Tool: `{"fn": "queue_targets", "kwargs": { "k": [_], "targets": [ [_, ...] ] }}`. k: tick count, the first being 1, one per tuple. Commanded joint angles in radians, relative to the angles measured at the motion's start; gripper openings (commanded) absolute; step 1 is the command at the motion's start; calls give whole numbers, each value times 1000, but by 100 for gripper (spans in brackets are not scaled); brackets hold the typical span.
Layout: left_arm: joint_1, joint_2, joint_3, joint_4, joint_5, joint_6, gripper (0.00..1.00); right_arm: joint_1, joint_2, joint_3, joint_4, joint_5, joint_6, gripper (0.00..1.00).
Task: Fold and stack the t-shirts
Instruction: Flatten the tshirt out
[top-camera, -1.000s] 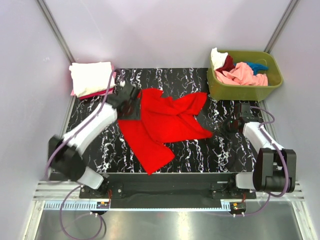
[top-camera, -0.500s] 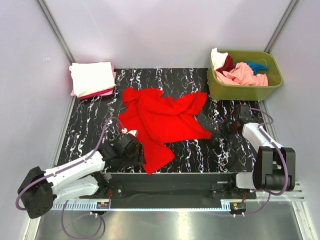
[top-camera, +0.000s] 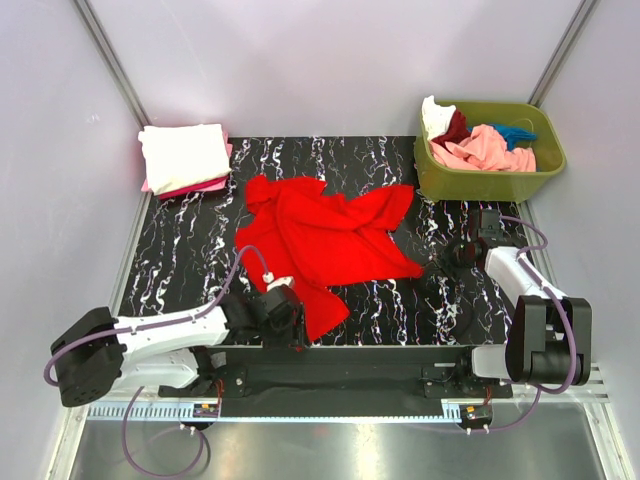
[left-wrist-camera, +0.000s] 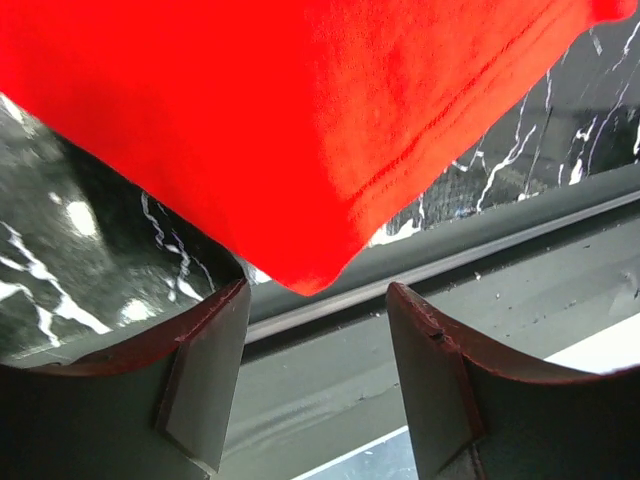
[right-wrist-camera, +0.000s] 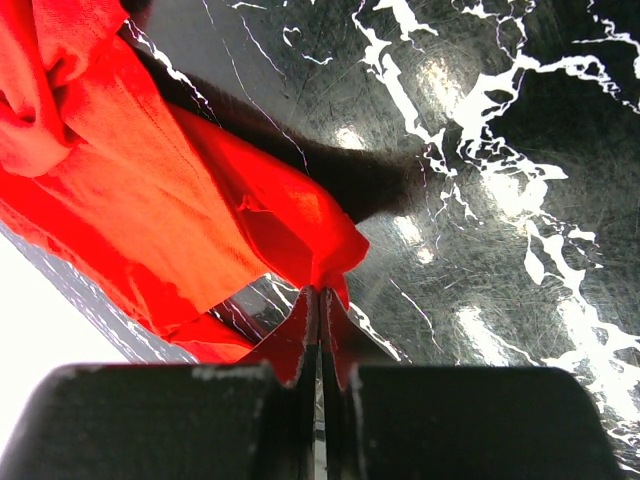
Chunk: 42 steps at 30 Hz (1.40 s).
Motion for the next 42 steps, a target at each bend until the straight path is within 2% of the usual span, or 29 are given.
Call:
{"fn": "queue_targets", "kwargs": {
  "k": [1,10,20,24,25,31,34,37,42],
  "targets": [
    [-36,22,21,-25,-66,-82,63,-2,-21,-9,17,-13,-11,0],
    [-70,146,89,-34,-125,-112,59,-2,-30,-12,17,-16,-17,0],
    [-67,232,184,-105,-211,-89,50,-2,-31,-30,34,-35,-18,0],
    [-50,308,260,-119,-224,-37,34,-2,-24,-39,49,-39,-15,0],
    [-46,321,267,-119,-223,-31,25,-2,-21,-39,51,-44,-17,0],
    [-35,381,254,-48,-188,-11,0,-2,-19,-33,44,-39,-29,0],
    [-35,370,267,-68,-197,0,0,-2,-15,-33,48,-47,-26,0],
    [-33,306,299,-161,-227,23,0,-2,-24,-19,37,-62,-23,0],
    [-32,116,421,-339,-312,62,0,-2,-113,51,-44,-87,-8,0]
  ]
}}
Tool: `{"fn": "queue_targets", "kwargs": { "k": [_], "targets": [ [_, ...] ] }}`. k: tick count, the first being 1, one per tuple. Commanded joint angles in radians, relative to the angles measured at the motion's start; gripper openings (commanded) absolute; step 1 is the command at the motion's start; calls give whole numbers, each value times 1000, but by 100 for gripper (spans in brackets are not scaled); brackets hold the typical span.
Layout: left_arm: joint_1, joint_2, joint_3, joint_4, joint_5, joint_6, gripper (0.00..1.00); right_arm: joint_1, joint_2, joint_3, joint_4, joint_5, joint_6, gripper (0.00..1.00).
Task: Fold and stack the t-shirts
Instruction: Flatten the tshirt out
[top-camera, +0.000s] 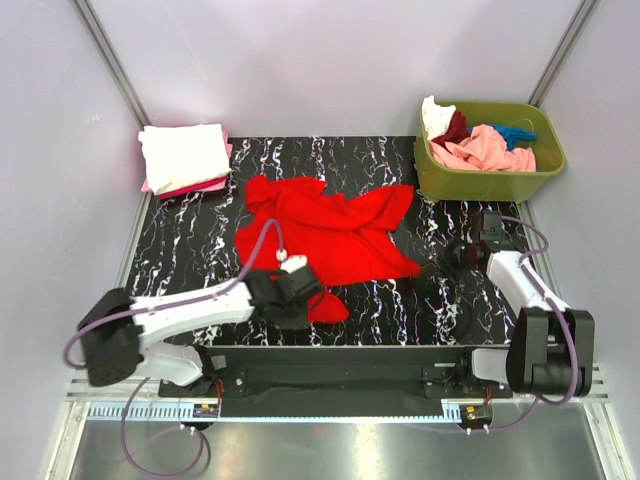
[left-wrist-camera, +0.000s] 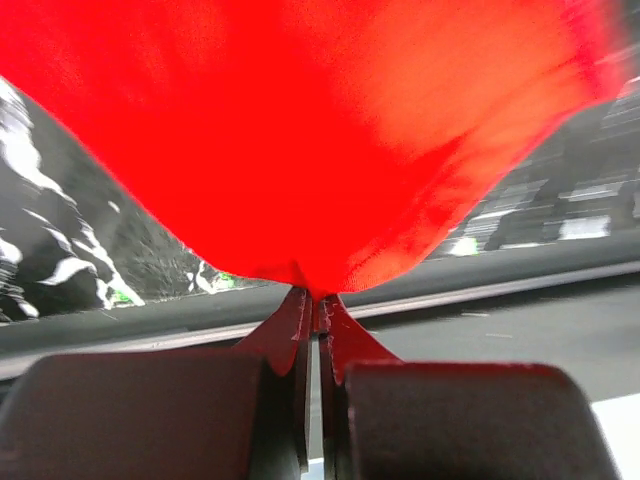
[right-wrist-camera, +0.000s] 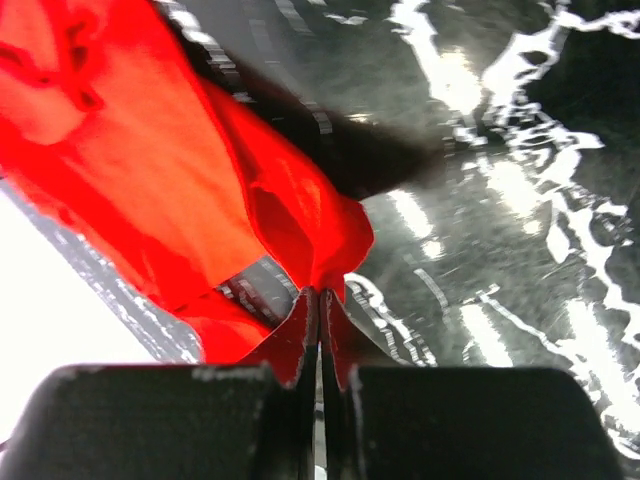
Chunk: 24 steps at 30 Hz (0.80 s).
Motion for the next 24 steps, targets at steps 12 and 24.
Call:
{"fn": "queue_targets", "kwargs": {
  "k": [12,24],
  "targets": [
    [22,-343,627,-431,-365,236,0,-2,-273,482,-281,-57,79,0],
    [24,-285,1422,-535,-409,610,0,-2,-370,1112,-562,214,35,0]
  ]
}}
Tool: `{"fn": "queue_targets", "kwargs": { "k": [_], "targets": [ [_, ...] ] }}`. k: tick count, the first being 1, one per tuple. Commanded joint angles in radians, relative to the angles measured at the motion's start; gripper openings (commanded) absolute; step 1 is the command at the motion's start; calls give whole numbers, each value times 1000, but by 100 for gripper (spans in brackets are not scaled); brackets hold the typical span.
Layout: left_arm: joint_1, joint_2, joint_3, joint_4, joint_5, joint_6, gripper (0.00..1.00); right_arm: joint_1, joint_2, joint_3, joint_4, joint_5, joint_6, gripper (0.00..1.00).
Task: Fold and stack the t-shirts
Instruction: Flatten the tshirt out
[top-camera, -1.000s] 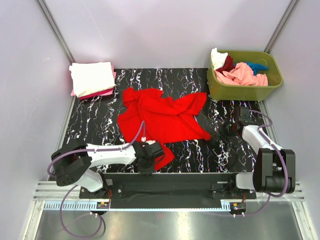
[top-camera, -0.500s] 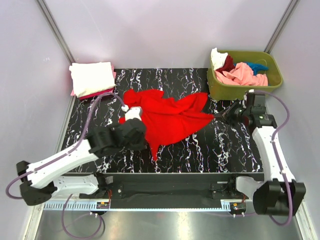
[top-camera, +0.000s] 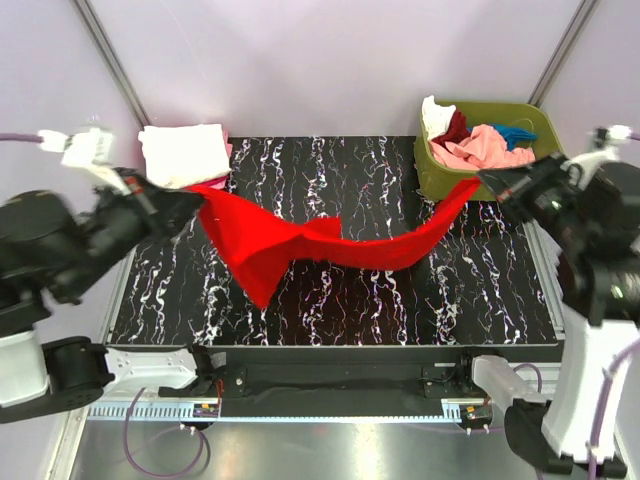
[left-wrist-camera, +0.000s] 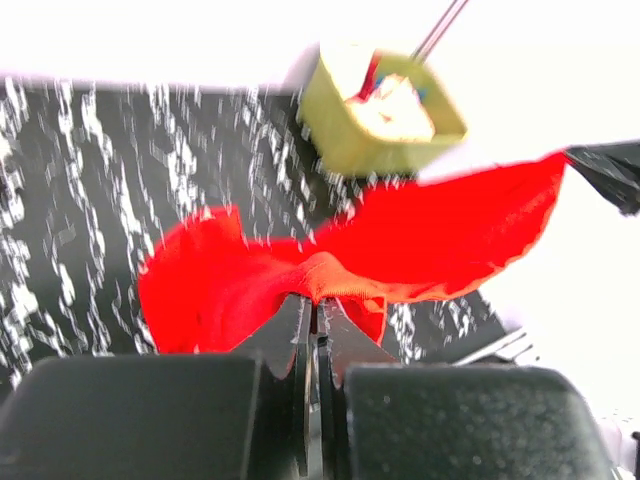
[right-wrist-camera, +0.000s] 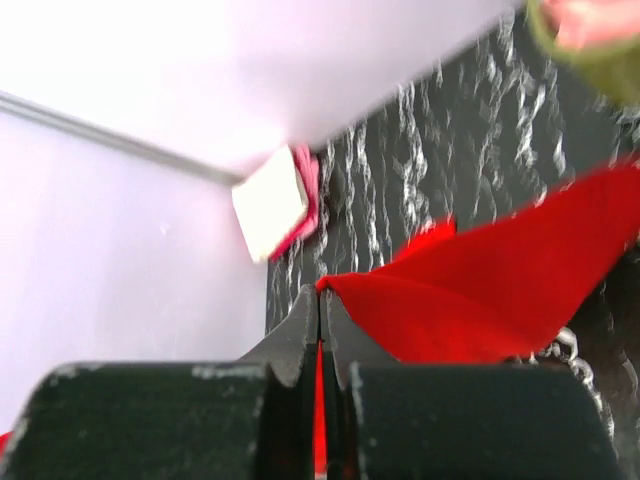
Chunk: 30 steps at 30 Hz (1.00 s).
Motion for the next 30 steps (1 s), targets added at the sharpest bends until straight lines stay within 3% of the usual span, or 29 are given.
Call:
{"fn": "queue_targets", "kwargs": {
  "k": [1,5,9,13,17,18,19,20,21,23,25,26,27,28,29,30],
  "targets": [
    [4,-51,48,40,14,165,0,-2,-81,172,-119,168,-43,0],
    [4,-150,-3,164,96,274,0,2,-138,283,-167,393,-74,0],
    [4,-147,17,177,79,335,0,19,-135,339,-184,467,-105,0],
    [5,-40,52,135,-127,387,0,25,-41,301,-138,421,-135,0],
    [32,69,-32,183,-268,458,0,25,72,198,-60,337,-145,0],
    [152,118,-58,218,-227,464,0,25,114,149,-20,341,-148,0],
    [247,145,-66,226,-44,448,0,25,134,118,12,340,-145,0],
    [343,171,-78,239,52,437,0,25,163,95,40,340,-143,0],
    [507,232,-128,279,130,428,0,25,236,64,76,343,-141,0],
    [640,327,-152,325,292,412,0,25,336,49,114,347,-140,0],
    [771,550,-86,332,385,400,0,25,544,104,131,344,-145,0],
    [828,647,71,289,403,389,0,25,632,157,108,347,-161,0],
    [851,867,197,242,433,356,0,25,819,326,19,299,-177,0],
    [876,984,347,180,474,331,0,27,914,445,-57,294,-197,6],
    [918,1137,561,108,570,258,7,33,1056,656,-175,289,-218,42],
    [935,1151,551,123,608,218,17,40,1107,750,-226,279,-230,56]
  ]
}}
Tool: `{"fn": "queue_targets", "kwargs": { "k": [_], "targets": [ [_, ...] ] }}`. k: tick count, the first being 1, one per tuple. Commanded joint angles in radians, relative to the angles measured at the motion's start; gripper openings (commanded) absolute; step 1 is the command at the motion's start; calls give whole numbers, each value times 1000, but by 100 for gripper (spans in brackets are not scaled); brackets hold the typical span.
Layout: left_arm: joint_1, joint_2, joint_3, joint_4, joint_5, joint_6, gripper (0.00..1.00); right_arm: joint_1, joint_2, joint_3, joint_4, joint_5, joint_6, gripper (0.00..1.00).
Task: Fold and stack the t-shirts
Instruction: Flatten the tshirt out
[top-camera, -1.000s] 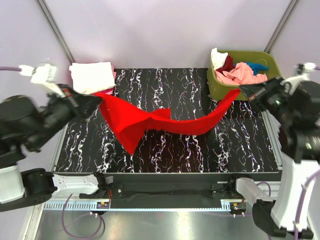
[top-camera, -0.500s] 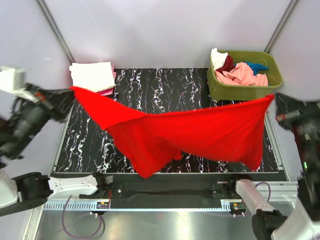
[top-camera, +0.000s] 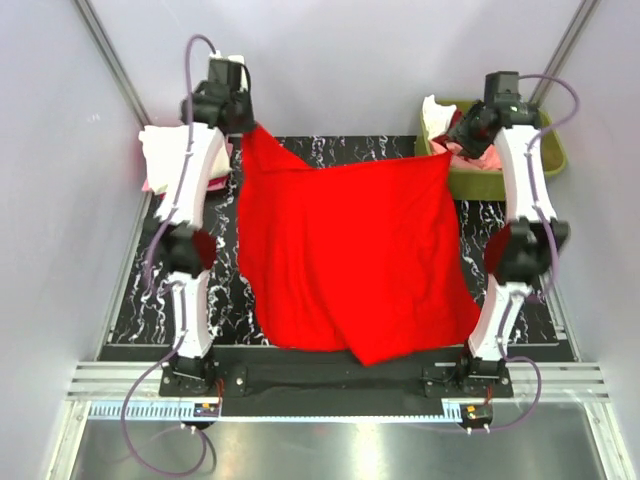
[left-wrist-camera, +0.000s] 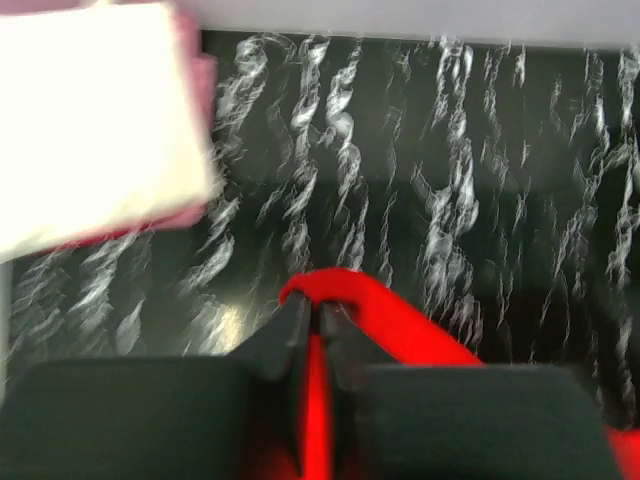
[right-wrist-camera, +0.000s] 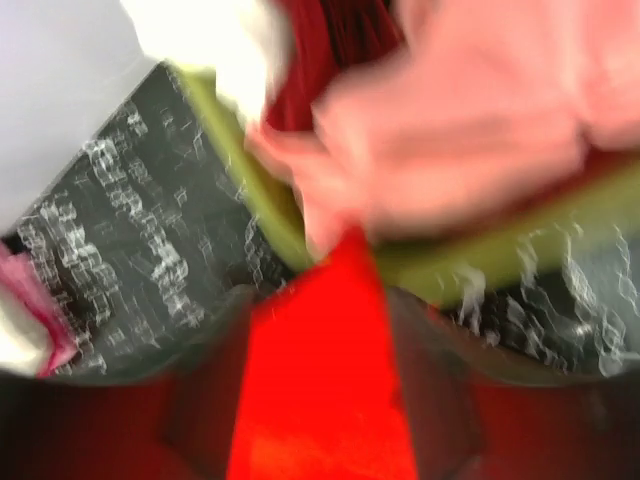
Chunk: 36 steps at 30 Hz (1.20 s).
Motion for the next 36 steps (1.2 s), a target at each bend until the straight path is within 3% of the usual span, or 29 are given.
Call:
{"fn": "queue_targets", "kwargs": {
  "k": [1,2,3,5,9,13,20,26,29,33,36],
  "targets": [
    [102,156,177,-56,257,-166,26,27,205,415,-221,-19,-79,69],
    [105,127,14,23,262,-184,70,60,225,476,-254,3,-89,83],
    [100,47,-77,72,267,-192,98,73,216,506,-262,12,-100,99],
    [88,-23,-242,154,262,-189,99,109,158,441,-219,67,-120,100],
    [65,-117,-285,74,204,-156,99,162,-110,64,-26,99,-115,100],
    [33,-259,-449,62,167,-151,99,223,-264,-158,36,171,-109,100],
    [-64,-645,-1085,207,158,-258,99,229,-469,-651,178,84,-100,100],
    [-99,-908,-1536,373,208,-376,99,229,-547,-860,203,24,-137,100],
    [-99,-974,-1688,450,248,-404,99,231,-561,-937,240,32,-137,100],
    [-78,-964,-1727,513,253,-384,99,231,-480,-885,269,18,-143,99],
    [-38,-877,-1678,556,268,-341,99,229,-341,-746,266,52,-169,96]
  ]
}}
